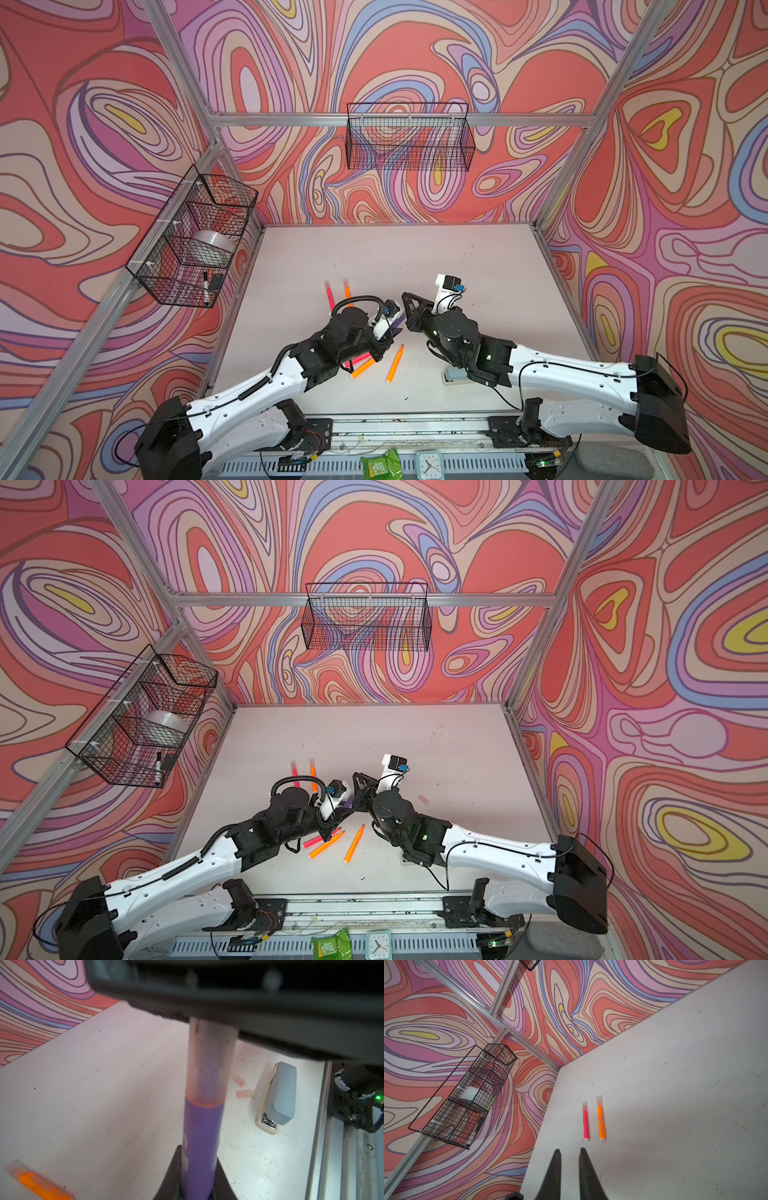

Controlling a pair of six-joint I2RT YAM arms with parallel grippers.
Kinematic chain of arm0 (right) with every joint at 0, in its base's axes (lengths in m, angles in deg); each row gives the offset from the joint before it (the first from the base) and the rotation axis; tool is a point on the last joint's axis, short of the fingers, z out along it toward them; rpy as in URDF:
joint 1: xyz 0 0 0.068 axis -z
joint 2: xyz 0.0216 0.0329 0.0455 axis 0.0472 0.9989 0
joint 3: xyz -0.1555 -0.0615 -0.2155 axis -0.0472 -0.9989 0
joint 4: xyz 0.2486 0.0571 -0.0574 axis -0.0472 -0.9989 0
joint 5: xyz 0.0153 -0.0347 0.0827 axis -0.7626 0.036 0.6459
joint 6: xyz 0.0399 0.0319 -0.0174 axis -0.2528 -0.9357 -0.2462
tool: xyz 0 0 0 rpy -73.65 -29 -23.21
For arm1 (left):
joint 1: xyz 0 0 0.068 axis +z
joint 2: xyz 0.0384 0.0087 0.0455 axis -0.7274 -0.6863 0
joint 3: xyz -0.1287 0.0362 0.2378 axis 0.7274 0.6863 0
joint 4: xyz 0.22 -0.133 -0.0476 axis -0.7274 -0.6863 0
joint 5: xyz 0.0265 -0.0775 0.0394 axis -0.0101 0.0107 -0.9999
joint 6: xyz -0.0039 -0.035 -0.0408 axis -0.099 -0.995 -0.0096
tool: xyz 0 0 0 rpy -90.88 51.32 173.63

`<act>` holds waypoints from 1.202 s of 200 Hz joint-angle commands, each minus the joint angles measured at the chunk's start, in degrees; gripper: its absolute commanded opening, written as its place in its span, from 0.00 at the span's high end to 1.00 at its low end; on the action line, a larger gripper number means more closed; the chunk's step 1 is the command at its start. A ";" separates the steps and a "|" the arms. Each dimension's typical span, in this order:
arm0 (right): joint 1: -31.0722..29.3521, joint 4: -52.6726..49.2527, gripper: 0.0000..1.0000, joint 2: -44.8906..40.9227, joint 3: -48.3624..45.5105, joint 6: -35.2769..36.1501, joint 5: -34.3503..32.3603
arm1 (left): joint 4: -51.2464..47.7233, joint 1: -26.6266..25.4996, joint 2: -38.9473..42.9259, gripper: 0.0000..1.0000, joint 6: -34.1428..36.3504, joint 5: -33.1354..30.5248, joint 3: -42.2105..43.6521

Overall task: Insert the pens into the pen caps
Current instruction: 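Set the capped marker beside the highlighters with the left gripper while the right withdraws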

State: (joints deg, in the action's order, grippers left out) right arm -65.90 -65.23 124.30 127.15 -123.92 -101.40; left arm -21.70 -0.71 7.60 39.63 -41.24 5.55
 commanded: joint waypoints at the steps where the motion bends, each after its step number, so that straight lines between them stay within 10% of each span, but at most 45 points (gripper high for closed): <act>1: 0.55 -18.18 0.98 -1.14 -0.68 0.61 7.31 | 14.85 4.84 3.45 1.00 -12.91 -14.74 -1.62; 82: 9.65 -38.00 0.48 -5.27 15.90 12.34 1.84 | 6.82 5.01 -8.88 1.00 -24.55 -18.34 -4.15; 240: 23.91 -27.66 0.46 2.45 6.44 17.76 4.62 | -22.91 18.28 -44.61 1.00 -30.19 -18.80 -28.73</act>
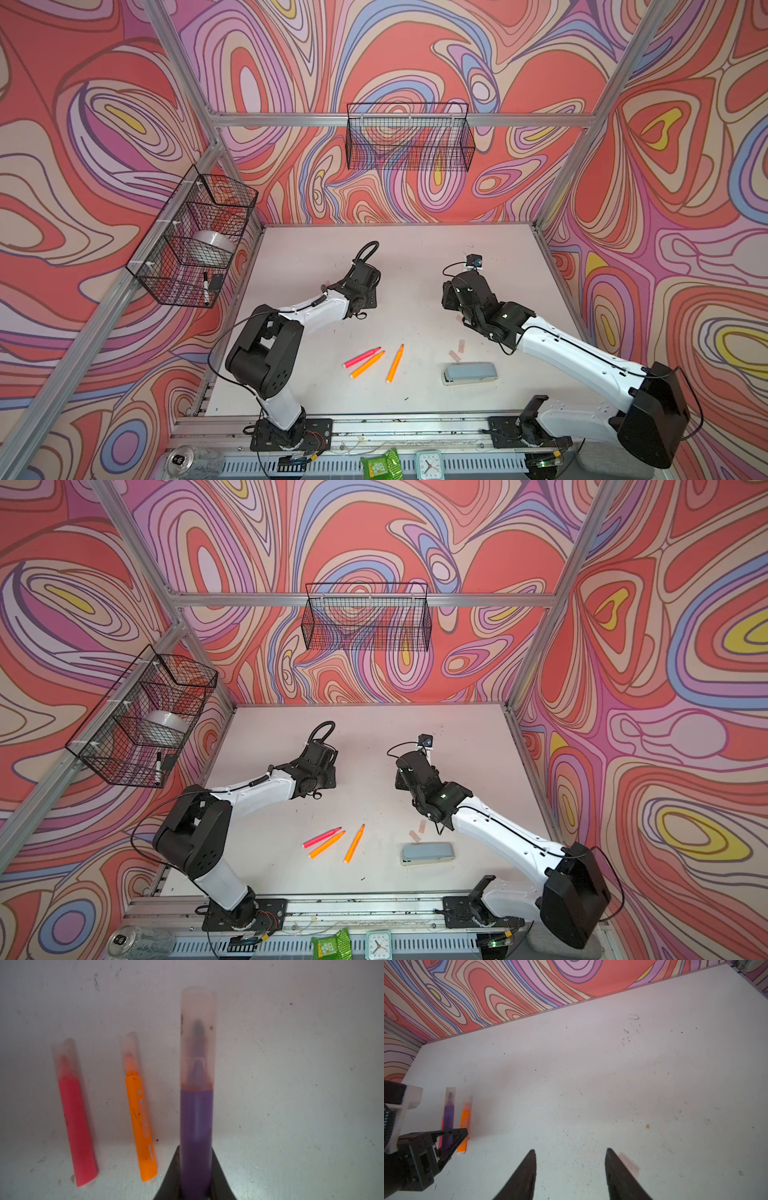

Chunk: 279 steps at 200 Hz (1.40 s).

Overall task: Insert the pens into the pen caps
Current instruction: 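Set the capped marker beside the highlighters with the left gripper while the right withdraws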

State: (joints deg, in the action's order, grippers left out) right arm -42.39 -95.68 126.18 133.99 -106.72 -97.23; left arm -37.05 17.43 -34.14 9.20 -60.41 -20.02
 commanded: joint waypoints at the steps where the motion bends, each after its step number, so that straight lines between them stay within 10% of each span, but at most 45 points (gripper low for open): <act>1: 0.39 2.81 0.46 0.59 -0.41 0.55 0.45 | -7.57 0.14 -3.03 1.00 0.25 0.43 -3.26; 95: 0.35 1.81 0.46 1.83 0.18 0.24 2.15 | -13.49 0.25 -11.02 1.00 0.71 -0.94 -9.83; 279: 0.39 1.34 0.45 2.24 0.55 0.14 3.04 | -4.26 0.59 1.12 0.45 4.27 0.23 -1.39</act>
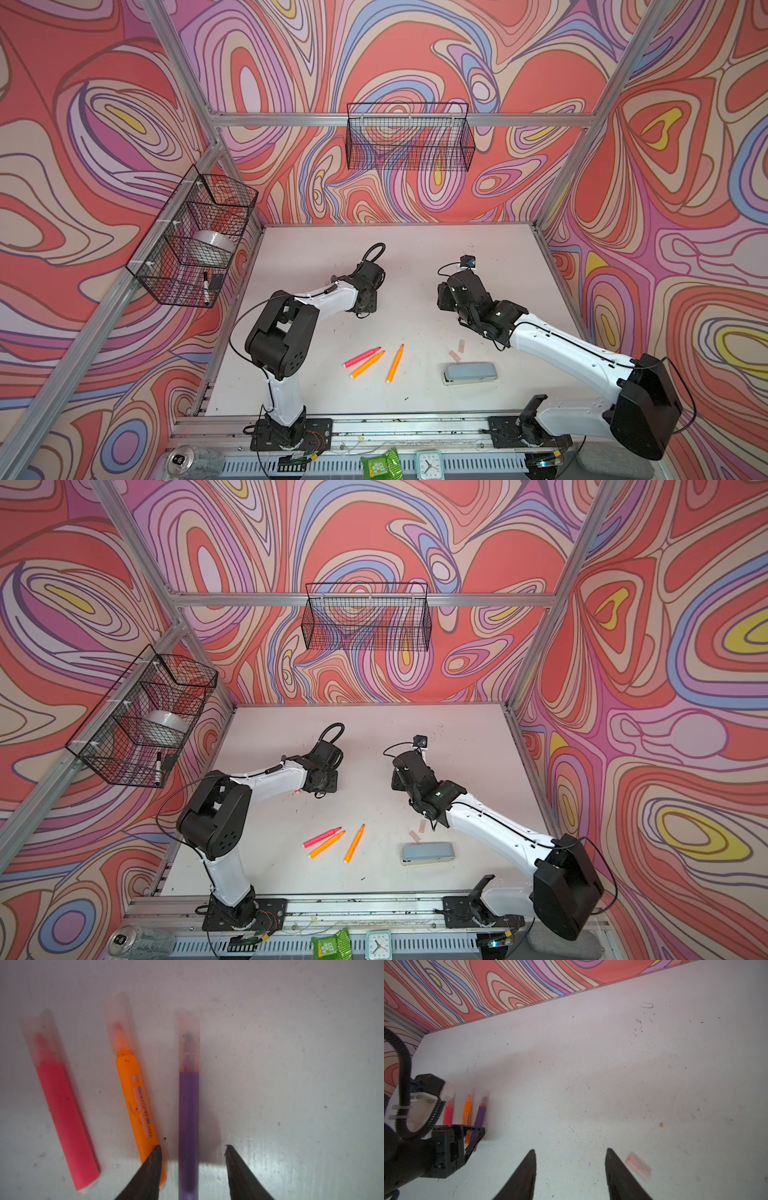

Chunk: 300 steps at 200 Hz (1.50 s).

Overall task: Insert the pens into the pen caps
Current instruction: 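Set the capped marker beside the highlighters with the left gripper while the right withdraws, then move the left gripper over the uncapped orange marker and lower it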

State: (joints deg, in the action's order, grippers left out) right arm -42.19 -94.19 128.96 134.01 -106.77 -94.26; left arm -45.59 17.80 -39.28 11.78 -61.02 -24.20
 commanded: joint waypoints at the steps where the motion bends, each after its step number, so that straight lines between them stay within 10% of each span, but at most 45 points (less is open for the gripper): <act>1: 0.20 -0.15 0.45 -0.56 0.53 0.17 0.10 | 4.39 0.21 6.52 0.45 1.72 0.85 3.03; 39: 0.20 -0.15 0.45 -1.19 0.44 0.00 0.51 | 9.21 -3.03 21.64 0.45 4.39 -1.18 10.98; 112: 0.45 -0.24 0.43 -1.59 0.27 -0.28 0.14 | 2.39 -25.91 44.59 0.42 -2.03 -2.45 25.34; 183: 0.42 -0.49 0.43 -1.76 0.27 -0.47 0.67 | 8.52 -36.20 33.68 0.44 -3.99 2.18 29.17; 300: 0.46 -0.76 0.43 -2.69 0.18 -0.61 0.59 | 8.76 -36.96 17.55 0.57 -6.65 -0.48 24.90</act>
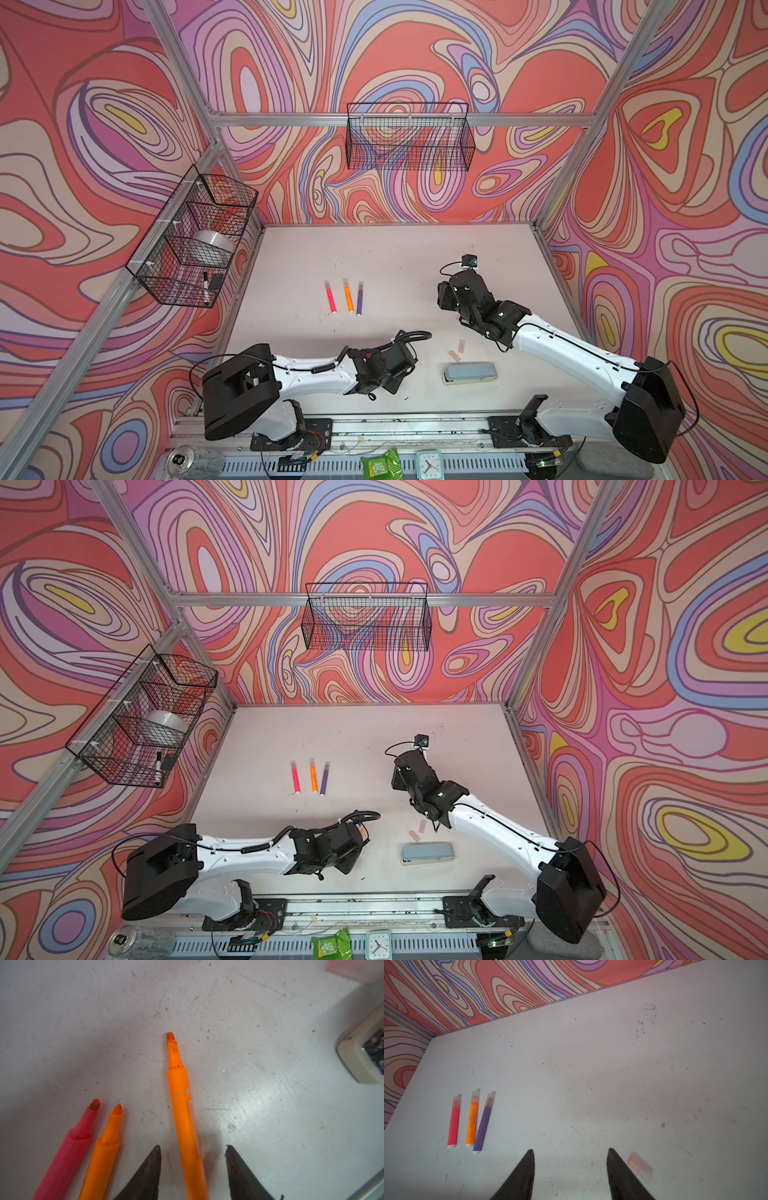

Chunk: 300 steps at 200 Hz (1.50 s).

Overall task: Insert the pens into the pen caps
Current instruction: 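Move the left gripper over the uncapped orange marker and lower it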

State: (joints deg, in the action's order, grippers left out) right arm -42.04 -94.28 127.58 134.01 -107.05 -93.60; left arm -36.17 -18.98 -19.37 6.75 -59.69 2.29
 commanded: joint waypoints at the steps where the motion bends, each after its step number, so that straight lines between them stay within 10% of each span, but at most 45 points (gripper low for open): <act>1: 0.31 -0.68 0.43 -1.32 0.18 -0.34 -0.07 | -0.69 -0.13 -2.43 0.57 -1.65 -1.81 -1.59; 101: 0.31 -0.24 0.43 -3.56 -0.94 -0.88 -0.44 | -4.48 0.79 -5.72 0.99 -0.94 -3.09 -4.44; 174: 0.40 0.91 0.44 -8.29 -3.90 -2.87 -2.83 | -5.42 14.33 4.50 1.00 4.70 4.96 -15.94; 192: 0.40 0.71 0.44 -8.44 -3.87 -2.81 -3.14 | -9.71 14.39 3.28 0.77 7.00 4.01 -20.45; 300: 0.43 0.38 0.44 -7.66 -3.25 -2.64 -1.72 | -14.45 10.08 10.08 0.44 4.75 6.72 -5.33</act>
State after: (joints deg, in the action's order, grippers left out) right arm -41.86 -93.91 119.76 130.73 -109.41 -95.39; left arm -49.44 -6.79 -9.18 12.33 -54.33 -4.03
